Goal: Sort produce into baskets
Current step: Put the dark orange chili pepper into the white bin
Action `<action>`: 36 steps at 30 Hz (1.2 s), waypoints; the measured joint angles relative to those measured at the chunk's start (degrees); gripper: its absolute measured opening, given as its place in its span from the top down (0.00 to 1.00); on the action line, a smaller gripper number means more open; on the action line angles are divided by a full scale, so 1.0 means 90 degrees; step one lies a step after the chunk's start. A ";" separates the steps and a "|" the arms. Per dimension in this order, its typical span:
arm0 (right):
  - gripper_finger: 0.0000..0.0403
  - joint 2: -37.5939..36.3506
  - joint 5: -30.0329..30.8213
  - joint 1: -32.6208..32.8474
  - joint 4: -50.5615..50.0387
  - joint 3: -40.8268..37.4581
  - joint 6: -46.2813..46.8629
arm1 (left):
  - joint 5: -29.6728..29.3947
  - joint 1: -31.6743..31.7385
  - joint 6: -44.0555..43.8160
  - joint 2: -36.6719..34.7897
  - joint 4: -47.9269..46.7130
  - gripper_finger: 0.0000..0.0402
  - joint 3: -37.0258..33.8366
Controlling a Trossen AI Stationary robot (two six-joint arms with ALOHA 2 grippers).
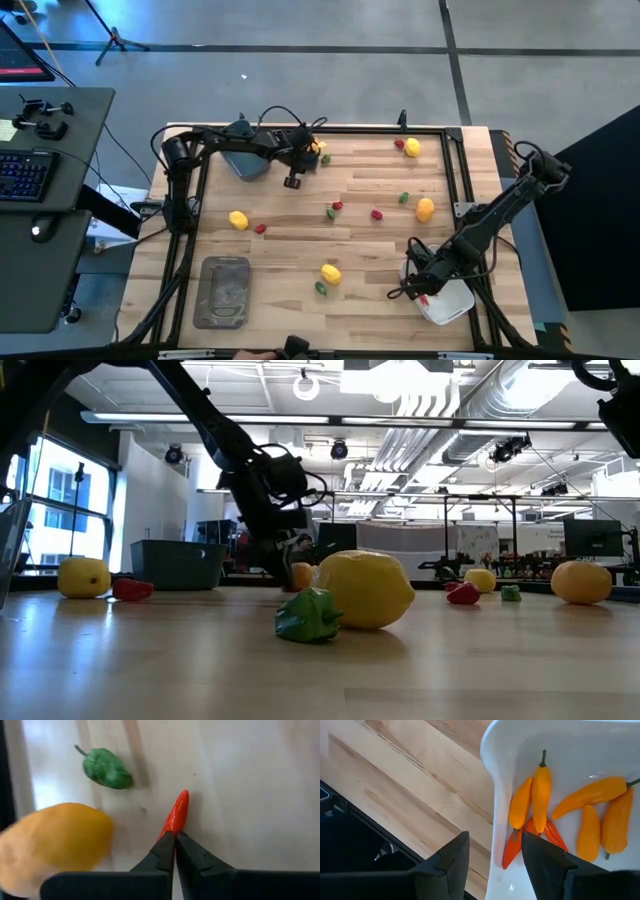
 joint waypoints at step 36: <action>0.58 0.0000 0.6051 -0.1579 0.4003 -0.0012 -0.3947 | 0.6090 -0.0831 -0.6628 -0.1048 0.2611 1.00 -0.0257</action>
